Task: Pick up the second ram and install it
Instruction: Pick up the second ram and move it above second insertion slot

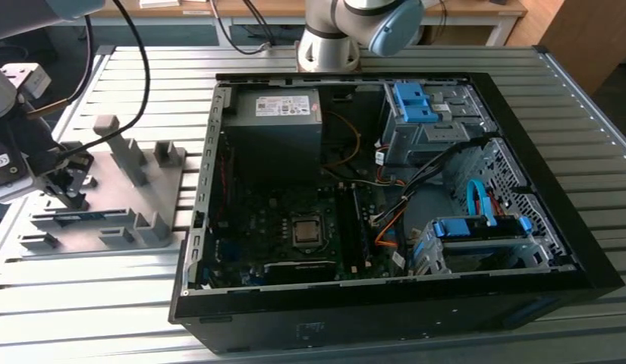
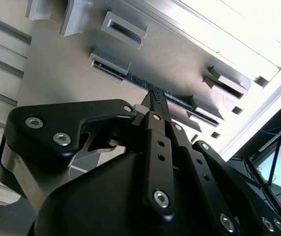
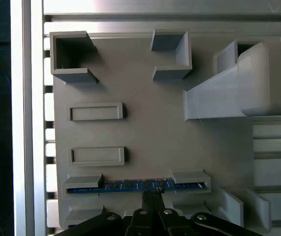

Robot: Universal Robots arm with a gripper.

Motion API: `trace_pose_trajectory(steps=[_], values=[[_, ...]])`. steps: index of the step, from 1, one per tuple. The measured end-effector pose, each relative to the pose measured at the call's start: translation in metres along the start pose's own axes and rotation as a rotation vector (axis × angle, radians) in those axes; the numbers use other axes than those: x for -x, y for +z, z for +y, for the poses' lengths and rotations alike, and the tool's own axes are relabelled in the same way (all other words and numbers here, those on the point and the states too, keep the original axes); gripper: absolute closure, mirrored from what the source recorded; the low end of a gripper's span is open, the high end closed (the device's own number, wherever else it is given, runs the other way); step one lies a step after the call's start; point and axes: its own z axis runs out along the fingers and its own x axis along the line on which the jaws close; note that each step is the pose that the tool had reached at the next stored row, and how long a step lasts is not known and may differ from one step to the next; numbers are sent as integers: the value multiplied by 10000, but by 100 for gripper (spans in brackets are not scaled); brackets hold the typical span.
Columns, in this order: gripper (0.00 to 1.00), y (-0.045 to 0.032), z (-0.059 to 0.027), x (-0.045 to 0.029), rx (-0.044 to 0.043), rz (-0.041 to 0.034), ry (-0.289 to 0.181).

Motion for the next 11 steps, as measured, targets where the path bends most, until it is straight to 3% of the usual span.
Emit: trace_pose_trajectory(steps=[2, 11], values=[[90, 0, 0, 0, 5, 0, -164], [90, 0, 0, -1, 48, 6, -1881]])
